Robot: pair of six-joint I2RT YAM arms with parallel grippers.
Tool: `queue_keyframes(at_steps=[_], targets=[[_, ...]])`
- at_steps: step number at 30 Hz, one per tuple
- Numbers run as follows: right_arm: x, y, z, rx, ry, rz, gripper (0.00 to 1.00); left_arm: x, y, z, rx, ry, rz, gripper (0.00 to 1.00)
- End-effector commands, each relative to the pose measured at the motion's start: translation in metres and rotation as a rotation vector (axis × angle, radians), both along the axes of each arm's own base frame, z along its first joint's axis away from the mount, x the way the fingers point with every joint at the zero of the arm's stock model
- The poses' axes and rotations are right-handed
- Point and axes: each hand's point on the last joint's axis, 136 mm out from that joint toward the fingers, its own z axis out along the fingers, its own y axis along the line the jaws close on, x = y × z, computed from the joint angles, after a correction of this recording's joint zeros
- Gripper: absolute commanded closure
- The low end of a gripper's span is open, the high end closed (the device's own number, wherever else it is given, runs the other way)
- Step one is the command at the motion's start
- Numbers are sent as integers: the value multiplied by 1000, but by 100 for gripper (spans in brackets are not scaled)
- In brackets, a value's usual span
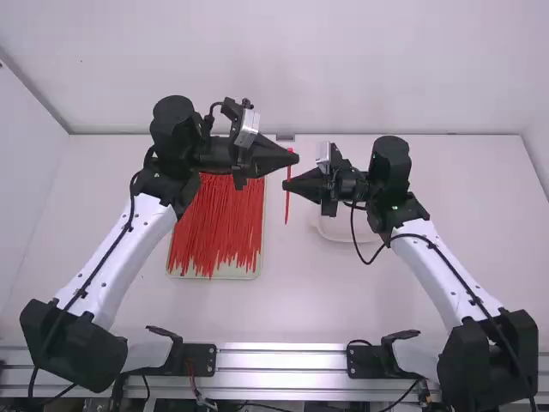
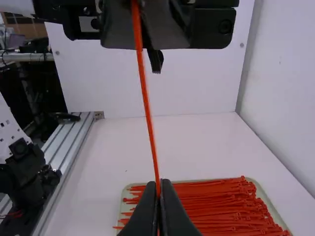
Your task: Fasten the cable tie
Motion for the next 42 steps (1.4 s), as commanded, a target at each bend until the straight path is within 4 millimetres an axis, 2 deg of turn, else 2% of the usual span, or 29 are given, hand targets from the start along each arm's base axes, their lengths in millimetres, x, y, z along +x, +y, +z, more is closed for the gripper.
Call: queue_keyframes(at_steps=[1,2,7,8,9,19,20,21,22,23,24,26,34,42], targets=[[-4,-1,19,17,-52,10,100,-1,1,10,-8,-21,5,96],[-5,-2,21,19,-59,11,100,-1,1,10,-8,-21,6,91],[-9,-3,28,24,-75,11,100,-1,1,10,-8,-22,5,85],[-9,-3,28,24,-75,12,100,-1,1,10,-8,-22,6,88],[-9,-3,28,24,-76,11,100,-1,1,10,-8,-22,6,98],[-9,-3,27,22,-61,11,98,0,1,10,-9,-24,9,98],[-9,-3,27,21,-60,11,93,0,1,11,-10,-27,9,98],[-9,-3,25,17,-59,11,75,-1,1,13,-15,-33,8,98],[-10,-3,23,14,-63,12,63,-1,1,15,-20,-30,8,98],[-10,-3,23,12,-63,12,56,-1,1,17,-24,-29,7,98],[-10,-3,19,3,-59,13,37,-1,2,23,-37,-31,7,98],[-12,-3,12,-13,-56,16,28,-2,4,33,-60,-39,8,98],[-17,-4,-4,-49,-50,29,27,-8,14,62,-126,-6,4,98],[-17,-5,-8,-58,-39,31,27,-8,15,65,-133,-7,6,98]])
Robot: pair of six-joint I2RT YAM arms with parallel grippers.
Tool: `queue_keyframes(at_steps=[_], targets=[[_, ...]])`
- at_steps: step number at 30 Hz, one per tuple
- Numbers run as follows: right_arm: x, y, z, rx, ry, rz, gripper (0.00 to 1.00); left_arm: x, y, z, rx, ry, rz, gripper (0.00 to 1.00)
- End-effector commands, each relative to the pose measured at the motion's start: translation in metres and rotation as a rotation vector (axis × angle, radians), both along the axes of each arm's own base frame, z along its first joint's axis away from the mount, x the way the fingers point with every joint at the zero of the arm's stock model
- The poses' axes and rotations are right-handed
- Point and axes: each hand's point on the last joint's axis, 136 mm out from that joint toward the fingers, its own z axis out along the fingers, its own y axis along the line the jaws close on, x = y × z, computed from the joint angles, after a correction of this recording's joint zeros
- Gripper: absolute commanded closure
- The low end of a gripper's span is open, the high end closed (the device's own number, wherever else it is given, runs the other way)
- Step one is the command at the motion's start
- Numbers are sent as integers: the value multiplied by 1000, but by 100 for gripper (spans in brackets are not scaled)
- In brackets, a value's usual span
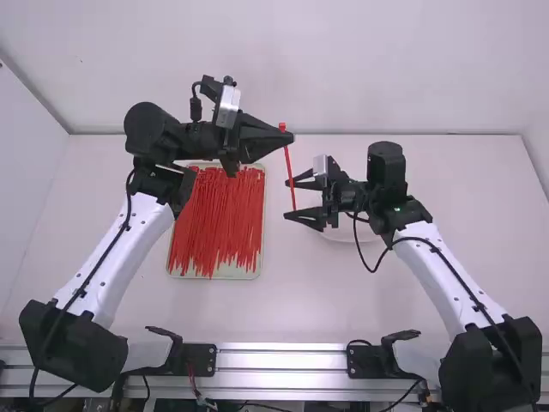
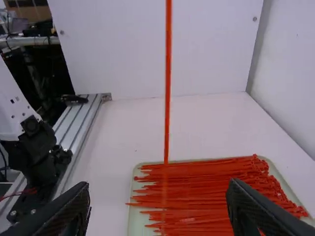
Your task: Fasten the cable tie
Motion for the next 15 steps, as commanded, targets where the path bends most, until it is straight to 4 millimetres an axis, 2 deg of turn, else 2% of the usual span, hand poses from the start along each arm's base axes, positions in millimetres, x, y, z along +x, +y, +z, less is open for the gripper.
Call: queue_keyframes(at_steps=[1,6,10,11,15], targets=[[-2,-1,19,18,-61,12,27,-4,2,10,-7,-7,-3,98],[-7,4,19,18,-47,27,28,-4,2,10,-6,-5,-4,98],[6,3,12,-18,-42,-47,24,-5,2,8,3,29,-17,98],[13,1,9,-37,-43,-89,1,-3,4,5,9,43,-14,98],[19,-2,3,-60,-26,-128,1,17,13,-5,21,93,61,98]])
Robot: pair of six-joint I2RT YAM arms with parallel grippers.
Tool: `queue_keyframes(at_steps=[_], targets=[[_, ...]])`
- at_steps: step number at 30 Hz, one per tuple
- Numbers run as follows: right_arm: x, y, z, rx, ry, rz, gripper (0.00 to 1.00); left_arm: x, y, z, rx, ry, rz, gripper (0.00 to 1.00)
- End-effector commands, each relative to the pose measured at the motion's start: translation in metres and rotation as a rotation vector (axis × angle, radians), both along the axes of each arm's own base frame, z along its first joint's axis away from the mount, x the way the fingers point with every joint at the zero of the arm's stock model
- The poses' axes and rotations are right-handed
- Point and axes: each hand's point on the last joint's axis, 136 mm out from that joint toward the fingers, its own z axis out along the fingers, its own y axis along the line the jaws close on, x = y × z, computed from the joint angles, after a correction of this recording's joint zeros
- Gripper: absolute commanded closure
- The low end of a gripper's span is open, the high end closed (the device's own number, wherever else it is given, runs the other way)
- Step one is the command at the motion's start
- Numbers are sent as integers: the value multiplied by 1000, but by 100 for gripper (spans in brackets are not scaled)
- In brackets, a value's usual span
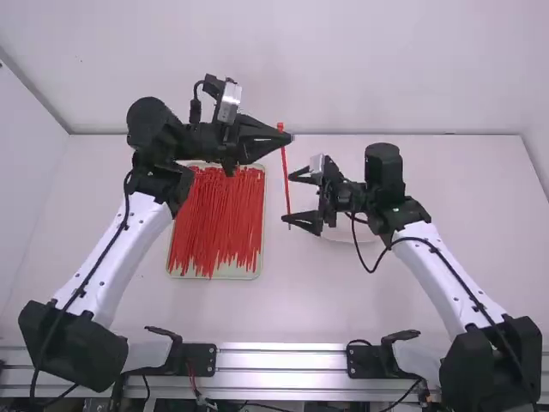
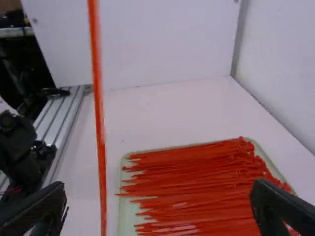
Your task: Fasten the cable tie
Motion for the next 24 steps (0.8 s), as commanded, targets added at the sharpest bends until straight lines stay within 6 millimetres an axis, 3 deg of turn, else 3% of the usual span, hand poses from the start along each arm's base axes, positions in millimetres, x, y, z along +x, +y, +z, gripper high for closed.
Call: queue_keyframes(at_steps=[1,4,10,16,24], targets=[[5,-2,16,-1,-49,-33,1,17,14,3,3,-25,93,98],[5,-3,16,0,-43,-32,1,34,20,-10,25,8,172,98],[-21,0,28,73,-65,128,1,70,22,-42,66,100,295,98],[-11,-1,19,34,-49,64,1,95,23,-66,71,177,305,98],[-14,-5,23,55,-70,92,1,135,41,-94,30,345,349,98]])
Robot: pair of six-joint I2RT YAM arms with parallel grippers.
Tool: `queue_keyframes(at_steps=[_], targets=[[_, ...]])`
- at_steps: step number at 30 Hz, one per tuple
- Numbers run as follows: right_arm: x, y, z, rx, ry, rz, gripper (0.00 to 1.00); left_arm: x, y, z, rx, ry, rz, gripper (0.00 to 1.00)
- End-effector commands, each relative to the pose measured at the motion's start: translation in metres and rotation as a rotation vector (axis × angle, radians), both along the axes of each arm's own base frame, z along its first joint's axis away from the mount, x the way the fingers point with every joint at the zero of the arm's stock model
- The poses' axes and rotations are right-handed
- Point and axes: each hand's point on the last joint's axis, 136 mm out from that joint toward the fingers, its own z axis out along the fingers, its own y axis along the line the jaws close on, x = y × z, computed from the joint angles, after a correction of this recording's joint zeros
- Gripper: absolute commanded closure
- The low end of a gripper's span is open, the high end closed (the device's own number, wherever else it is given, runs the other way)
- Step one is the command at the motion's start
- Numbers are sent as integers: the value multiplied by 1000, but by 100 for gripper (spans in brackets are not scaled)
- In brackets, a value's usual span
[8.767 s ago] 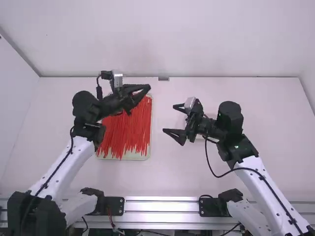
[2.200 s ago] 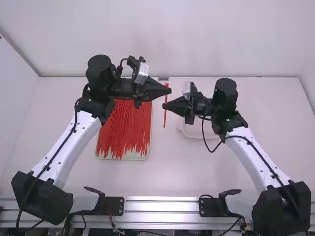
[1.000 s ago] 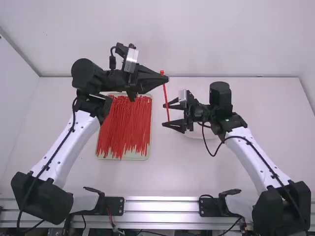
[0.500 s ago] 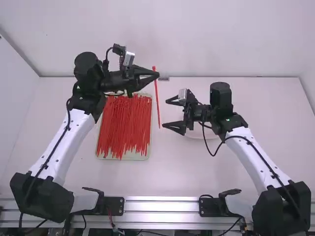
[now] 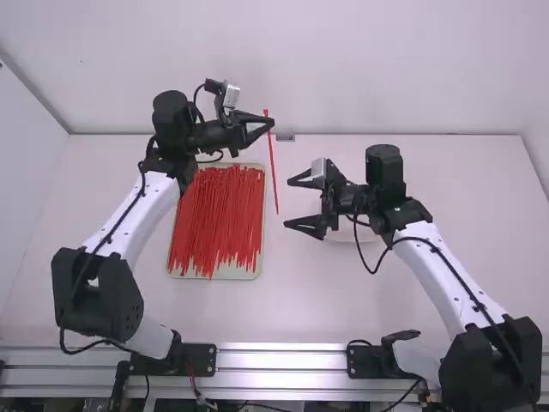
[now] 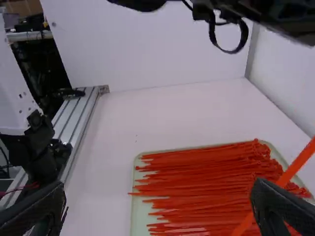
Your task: Fasten the cable tie
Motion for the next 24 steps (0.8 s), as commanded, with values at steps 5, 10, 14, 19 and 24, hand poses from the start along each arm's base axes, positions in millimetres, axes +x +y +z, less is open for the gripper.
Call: queue_keyframes(at_steps=[5,10,14,19,24], targets=[[-19,-15,36,130,-333,165,1,20,18,-13,-104,278,46,98],[-27,-28,45,208,-615,232,1,-5,9,-13,-132,405,-111,98],[-25,-31,45,213,-800,233,1,-19,4,-11,-172,573,-189,98],[-30,-25,45,235,-1037,268,1,-22,4,-11,-225,774,-199,98],[-41,-13,45,280,-1320,321,1,-22,4,-11,-250,860,-194,98]])
